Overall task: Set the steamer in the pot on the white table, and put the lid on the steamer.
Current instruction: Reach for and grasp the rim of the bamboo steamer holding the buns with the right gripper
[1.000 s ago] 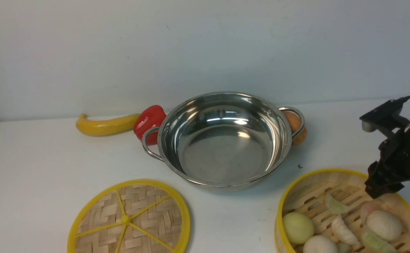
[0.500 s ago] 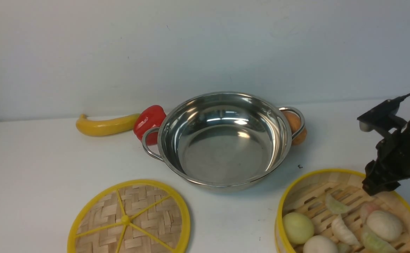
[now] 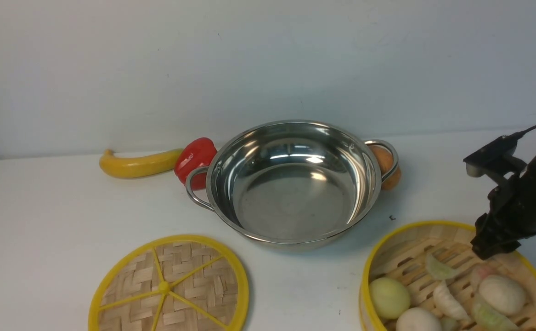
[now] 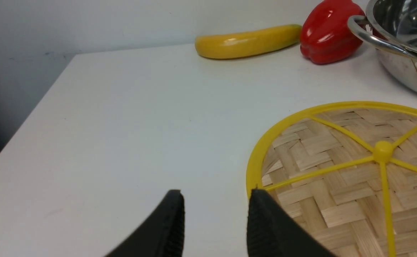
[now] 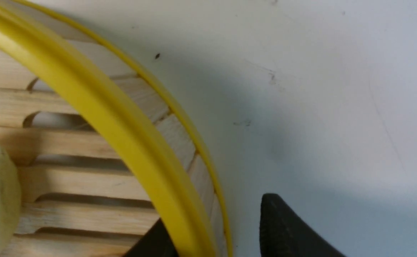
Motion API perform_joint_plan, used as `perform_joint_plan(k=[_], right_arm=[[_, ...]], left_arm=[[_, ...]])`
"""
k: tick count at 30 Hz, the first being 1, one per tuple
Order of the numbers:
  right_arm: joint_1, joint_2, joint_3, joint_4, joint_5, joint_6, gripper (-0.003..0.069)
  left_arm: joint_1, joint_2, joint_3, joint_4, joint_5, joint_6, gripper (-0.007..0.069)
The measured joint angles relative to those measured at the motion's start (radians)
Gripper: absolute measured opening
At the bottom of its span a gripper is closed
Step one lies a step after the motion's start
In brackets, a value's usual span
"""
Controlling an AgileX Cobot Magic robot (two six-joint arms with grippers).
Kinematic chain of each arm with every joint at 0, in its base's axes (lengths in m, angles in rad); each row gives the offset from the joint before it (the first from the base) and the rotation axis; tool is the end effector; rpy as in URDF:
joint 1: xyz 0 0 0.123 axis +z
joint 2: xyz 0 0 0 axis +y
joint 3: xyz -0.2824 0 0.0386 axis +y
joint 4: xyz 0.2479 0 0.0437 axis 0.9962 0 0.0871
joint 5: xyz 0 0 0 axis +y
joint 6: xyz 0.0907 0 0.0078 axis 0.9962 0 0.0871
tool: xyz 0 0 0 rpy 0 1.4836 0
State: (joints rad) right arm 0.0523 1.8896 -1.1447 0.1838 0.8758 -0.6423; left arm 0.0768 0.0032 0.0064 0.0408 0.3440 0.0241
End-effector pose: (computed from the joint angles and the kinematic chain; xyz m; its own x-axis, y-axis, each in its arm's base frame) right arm 0.3399 0.0306 0.1531 -0.8347 -0.5396 -0.1097 -0.5493 0.8298 0.0986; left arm 0.0536 0.0054 0.1798 -0.2673 0.0421 -0.9627 -0.0734 0.9953 0.0639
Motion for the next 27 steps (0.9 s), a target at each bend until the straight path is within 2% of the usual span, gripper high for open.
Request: perform_joint_plan(k=[4,7,22,27], right_arm=[[0.005,0.000,0.000,0.001,0.003,0.000,0.0113],[0.005,0.000,-0.002,-0.019,-0.002,-0.011,0.0054],[0.006,-0.007,-0.002,-0.043,-0.003,0.003,0.0051],[0.006,-0.022,-0.039,-0.062,0.053,-0.006,0.0051]], left_arm=[[0.000,0.000,0.000,0.000,0.000,0.000,0.0242],[0.000,0.000,0.000,0.000,0.000,0.000,0.0242],[0.000,0.000,0.000,0.000,0.000,0.000,0.0242],[0.000,0.000,0.000,0.000,0.000,0.000,0.0242]])
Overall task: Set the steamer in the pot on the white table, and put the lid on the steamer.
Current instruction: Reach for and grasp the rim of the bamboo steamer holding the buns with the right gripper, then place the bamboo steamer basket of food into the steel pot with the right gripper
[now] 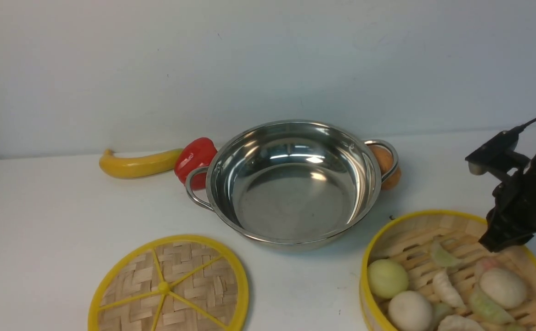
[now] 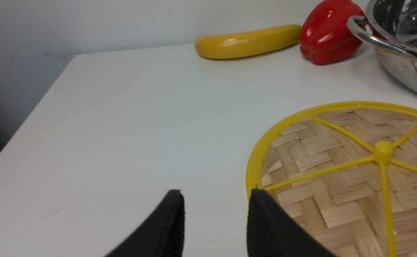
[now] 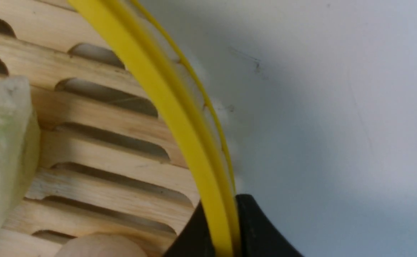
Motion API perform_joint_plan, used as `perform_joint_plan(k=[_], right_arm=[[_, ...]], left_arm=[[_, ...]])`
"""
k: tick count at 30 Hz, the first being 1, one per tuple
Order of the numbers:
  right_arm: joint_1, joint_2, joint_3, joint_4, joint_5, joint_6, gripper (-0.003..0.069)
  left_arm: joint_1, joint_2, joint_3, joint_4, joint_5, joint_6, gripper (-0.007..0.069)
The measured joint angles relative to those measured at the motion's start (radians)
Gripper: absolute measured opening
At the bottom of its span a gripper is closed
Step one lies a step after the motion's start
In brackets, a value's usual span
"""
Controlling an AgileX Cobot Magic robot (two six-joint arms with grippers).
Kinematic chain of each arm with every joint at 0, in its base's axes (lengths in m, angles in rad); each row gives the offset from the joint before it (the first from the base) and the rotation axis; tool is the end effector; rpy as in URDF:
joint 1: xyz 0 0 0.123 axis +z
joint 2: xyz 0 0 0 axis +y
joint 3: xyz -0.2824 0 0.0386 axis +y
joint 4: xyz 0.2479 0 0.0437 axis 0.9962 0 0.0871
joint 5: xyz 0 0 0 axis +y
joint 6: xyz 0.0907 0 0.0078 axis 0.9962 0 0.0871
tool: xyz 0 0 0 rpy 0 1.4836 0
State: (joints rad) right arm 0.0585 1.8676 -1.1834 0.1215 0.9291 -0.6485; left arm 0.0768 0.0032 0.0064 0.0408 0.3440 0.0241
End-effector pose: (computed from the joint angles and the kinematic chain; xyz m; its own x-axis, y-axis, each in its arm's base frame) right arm 0.3424 0.0289 0.1684 -0.8023 -0.5896 -0.0932 -0.5955 0.8015 0.0551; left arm 0.0536 0.0054 0.1798 -0.2673 0.0421 -0.9627 -0.0734 0.9953 0.0639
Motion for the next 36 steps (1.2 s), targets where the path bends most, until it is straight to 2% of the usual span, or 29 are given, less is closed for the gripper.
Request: perform_joint_plan(k=[13,21,28,36], right_arm=[[0.000,-0.029,-0.173,0.025,0.231,-0.091,0.0051],[0.008,-0.030,-0.244,0.157,0.279,-0.127,0.0051],[0.102,-0.024,-0.427,0.151,0.289,-0.064,0.0051],[0.189,0.101,-0.764,0.158,0.312,0.036,0.0051]], left_arm=[[0.000,0.000,0.000,0.000,0.000,0.000,0.0242],[0.000,0.000,0.000,0.000,0.000,0.000,0.0242],[0.000,0.000,0.000,0.000,0.000,0.000,0.0242],[0.000,0.000,0.000,0.000,0.000,0.000,0.0242]])
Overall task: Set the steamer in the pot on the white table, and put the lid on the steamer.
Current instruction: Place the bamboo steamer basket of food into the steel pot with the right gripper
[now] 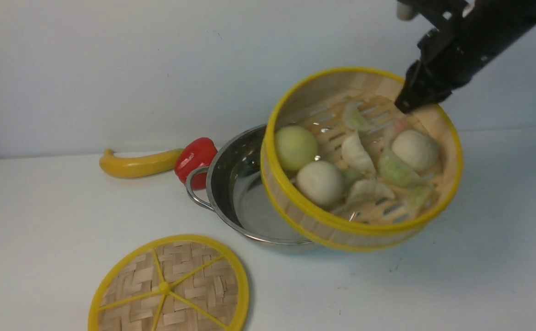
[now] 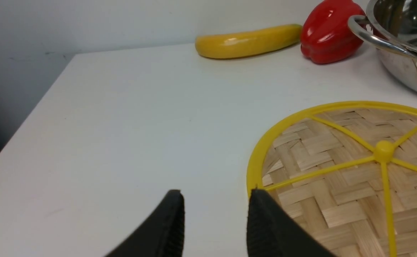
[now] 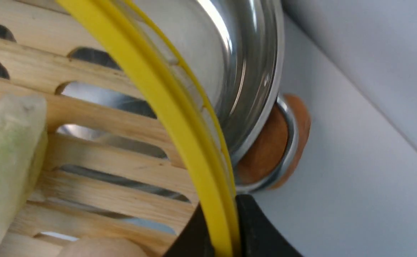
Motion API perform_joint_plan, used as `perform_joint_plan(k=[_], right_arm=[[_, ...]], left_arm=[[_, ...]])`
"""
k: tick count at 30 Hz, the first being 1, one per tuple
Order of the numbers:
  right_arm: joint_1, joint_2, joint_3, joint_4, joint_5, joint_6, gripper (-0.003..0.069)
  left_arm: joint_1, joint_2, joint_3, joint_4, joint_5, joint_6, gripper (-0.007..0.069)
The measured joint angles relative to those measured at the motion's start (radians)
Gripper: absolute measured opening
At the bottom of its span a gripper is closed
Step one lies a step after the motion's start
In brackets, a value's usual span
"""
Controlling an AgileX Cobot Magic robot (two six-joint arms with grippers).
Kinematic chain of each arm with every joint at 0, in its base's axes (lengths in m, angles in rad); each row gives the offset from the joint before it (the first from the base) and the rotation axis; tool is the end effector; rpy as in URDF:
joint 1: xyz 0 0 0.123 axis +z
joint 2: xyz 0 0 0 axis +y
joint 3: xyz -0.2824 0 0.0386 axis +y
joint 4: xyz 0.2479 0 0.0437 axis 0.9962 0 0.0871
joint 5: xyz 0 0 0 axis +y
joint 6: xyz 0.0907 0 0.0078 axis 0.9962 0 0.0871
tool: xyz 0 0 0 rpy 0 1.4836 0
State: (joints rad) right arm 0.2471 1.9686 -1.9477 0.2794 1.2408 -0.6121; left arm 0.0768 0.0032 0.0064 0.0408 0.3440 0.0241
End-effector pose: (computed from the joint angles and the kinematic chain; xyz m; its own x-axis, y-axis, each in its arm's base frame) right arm 0.4097 0.1279 0.3262 -0.6054 -0.6469 -0.4638 -0.7339 0.6792 0.0106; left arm 0.0536 0.0054 0.1798 -0.2673 0.0421 -0.9627 -0.0734 0.9953 0.0639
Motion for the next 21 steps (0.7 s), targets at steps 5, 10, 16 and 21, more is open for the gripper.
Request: perform_joint_plan(k=[5,10,16,21], right_arm=[[0.004,0.140,-0.211,-0.001,-0.001,0.048,0.0051],[0.020,0.273,-0.364,0.001,0.000,0.061,0.0051],[0.042,0.406,-0.455,0.012,0.004,0.057,0.0051],[0.056,0.475,-0.499,0.026,0.003,0.053,0.0051]], left_arm=[[0.000,0.000,0.000,0.000,0.000,0.000,0.0242],[0.000,0.000,0.000,0.000,0.000,0.000,0.0242],[0.000,0.000,0.000,0.000,0.000,0.000,0.0242],[0.000,0.000,0.000,0.000,0.000,0.000,0.0242]])
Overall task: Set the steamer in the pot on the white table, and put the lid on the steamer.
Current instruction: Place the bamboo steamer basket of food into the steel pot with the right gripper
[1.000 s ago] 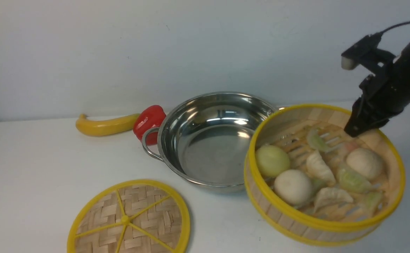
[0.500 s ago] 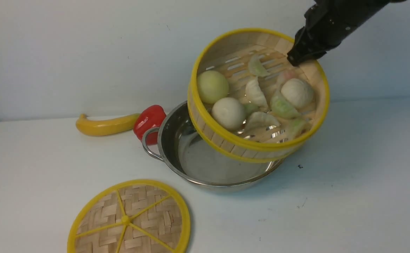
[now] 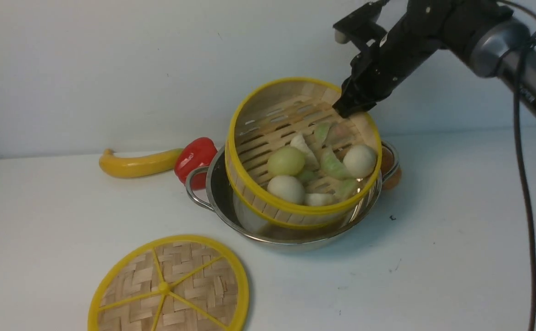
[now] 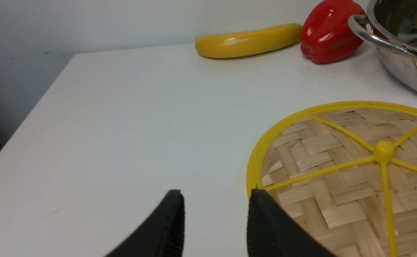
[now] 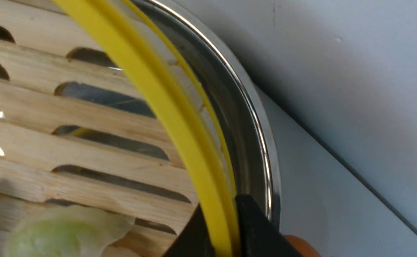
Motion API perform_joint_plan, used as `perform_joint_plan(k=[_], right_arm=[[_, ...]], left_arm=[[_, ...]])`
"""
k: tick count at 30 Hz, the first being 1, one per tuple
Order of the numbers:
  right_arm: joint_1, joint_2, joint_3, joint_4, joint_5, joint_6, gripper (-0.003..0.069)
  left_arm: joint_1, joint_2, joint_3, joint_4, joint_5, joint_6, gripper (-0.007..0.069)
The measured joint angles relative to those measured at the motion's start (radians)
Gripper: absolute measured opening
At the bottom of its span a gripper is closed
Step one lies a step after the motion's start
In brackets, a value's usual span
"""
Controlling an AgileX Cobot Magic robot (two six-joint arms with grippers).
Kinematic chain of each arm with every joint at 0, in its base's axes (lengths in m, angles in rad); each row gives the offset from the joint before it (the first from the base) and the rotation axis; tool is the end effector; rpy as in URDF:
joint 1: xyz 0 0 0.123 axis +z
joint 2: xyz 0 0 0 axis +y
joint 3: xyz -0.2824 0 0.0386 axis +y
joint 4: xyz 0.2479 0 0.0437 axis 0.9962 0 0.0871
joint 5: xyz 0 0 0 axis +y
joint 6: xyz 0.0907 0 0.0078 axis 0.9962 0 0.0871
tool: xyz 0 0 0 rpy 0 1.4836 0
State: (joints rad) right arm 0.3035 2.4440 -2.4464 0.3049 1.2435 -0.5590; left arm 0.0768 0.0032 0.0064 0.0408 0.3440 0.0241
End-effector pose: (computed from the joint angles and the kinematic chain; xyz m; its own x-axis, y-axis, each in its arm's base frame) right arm 0.4937 0.1817 0.2398 -0.6005 -0.6324 -0.4893 -0.7421 0.6686 0.0466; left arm 0.0536 0.0054 0.1798 -0.2673 0.0421 -0.9627 -0.0734 0.9953 0.0639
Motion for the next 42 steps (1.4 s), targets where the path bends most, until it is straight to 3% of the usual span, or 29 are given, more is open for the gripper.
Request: perform_joint_plan(k=[23,28,38,42], right_arm=[[0.020,0.106,-0.015,-0.030,-0.034,0.009,0.0051],[0.020,0.106,-0.015,-0.034,-0.042,0.003,0.0078],[0.020,0.106,-0.025,-0.019,-0.083,-0.004,0.0472],[0.020,0.091,-0.071,-0.026,-0.135,0.032,0.0506]], left_arm=[[0.000,0.000,0.000,0.000,0.000,0.000,0.0242],[0.000,0.000,0.000,0.000,0.000,0.000,0.0242],[0.000,0.000,0.000,0.000,0.000,0.000,0.0242],[0.000,0.000,0.000,0.000,0.000,0.000,0.0242]])
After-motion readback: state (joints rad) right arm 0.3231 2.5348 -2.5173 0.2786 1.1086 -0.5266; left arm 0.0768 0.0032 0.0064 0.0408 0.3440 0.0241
